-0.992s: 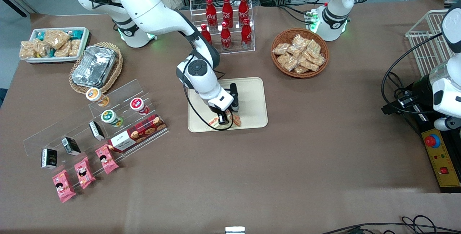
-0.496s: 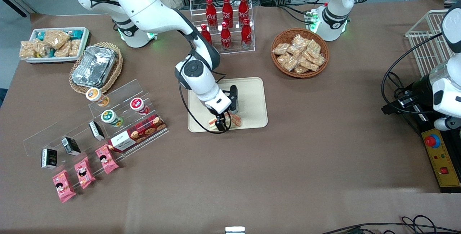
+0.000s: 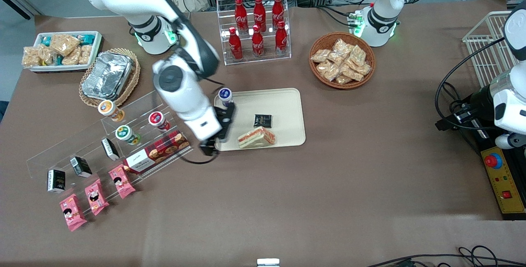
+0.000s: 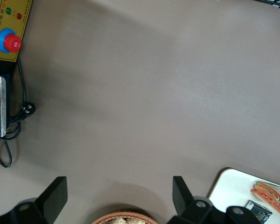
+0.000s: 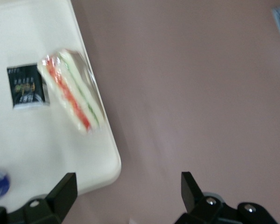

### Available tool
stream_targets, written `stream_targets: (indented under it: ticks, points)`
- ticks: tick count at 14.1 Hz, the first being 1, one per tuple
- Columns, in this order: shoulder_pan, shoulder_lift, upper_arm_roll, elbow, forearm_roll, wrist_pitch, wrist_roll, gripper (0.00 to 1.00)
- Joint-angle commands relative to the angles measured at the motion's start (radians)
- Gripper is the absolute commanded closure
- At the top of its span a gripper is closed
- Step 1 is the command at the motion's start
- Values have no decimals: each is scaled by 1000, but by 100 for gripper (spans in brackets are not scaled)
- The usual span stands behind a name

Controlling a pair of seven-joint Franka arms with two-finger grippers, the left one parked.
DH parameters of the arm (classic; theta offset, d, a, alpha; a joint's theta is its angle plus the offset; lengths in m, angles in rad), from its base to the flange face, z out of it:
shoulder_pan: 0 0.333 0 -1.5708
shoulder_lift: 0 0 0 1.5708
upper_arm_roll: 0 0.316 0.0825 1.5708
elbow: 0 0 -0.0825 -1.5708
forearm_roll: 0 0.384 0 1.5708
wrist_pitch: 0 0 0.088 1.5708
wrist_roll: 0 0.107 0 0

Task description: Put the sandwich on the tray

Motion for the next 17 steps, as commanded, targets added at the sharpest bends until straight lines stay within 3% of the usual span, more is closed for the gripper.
stream_targets:
  ticks: [1,5,7,8,12,15,17]
  points:
    - [-112,-132,12,-45,23,-139,24,1]
    - [-235,-295,0,-43,9,-362,111,1]
    - [-285,-324,-2,-28,-88,-408,121,1]
    - [-295,-344,-7,-28,-103,-429,129,1]
    - [-315,-381,-190,-7,-110,-468,155,1]
    - [-319,-383,-272,38,-111,-547,164,1]
    - [-319,-383,-296,42,-112,-609,301,1]
